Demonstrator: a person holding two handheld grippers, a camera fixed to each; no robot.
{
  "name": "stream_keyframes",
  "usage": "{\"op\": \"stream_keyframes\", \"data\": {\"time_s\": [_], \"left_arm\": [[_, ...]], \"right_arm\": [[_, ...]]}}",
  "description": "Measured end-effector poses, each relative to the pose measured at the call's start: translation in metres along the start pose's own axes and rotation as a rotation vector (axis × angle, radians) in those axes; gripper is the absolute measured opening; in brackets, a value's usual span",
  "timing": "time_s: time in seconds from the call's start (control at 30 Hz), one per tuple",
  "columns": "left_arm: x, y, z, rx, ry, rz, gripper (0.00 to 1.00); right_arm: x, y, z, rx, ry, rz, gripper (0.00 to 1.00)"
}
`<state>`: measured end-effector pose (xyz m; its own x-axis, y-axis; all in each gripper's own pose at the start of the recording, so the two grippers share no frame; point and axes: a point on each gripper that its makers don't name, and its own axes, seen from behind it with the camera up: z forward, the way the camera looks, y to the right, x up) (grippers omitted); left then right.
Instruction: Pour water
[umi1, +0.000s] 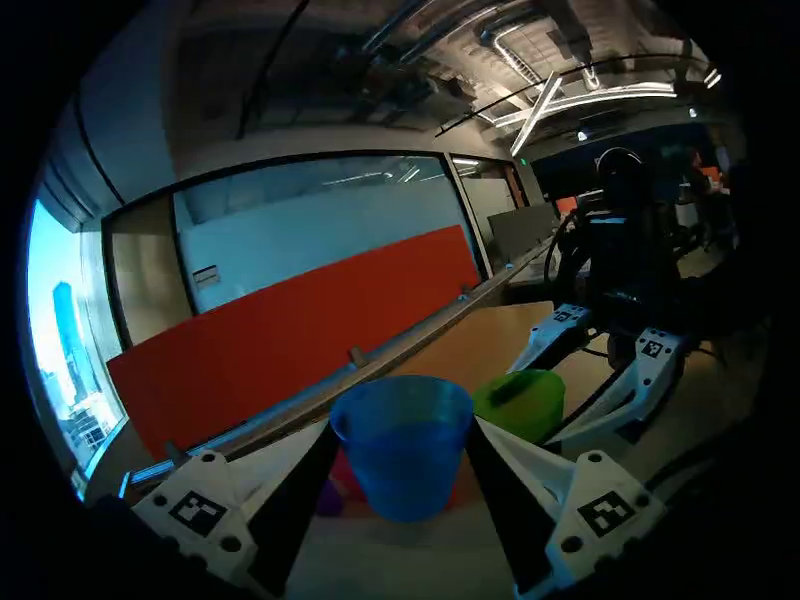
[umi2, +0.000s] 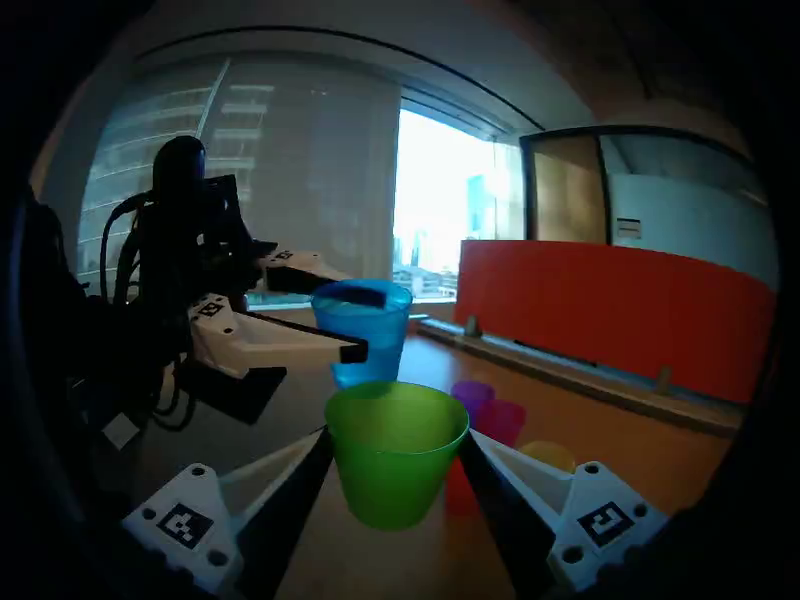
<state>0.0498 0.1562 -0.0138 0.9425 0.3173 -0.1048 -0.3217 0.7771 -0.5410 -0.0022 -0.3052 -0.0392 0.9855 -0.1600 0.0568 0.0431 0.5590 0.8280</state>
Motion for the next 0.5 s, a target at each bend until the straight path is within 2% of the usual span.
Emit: {"op": "stream_keyframes", "data": {"time_s": [0.5], "left_arm": [[0.004,0.001,-0.004,0.009,0.007,0.107,0.86]], "right_arm": [[-0.006,-0.012,0.0,0.035,-0.012,-0.004,0.91]]}}
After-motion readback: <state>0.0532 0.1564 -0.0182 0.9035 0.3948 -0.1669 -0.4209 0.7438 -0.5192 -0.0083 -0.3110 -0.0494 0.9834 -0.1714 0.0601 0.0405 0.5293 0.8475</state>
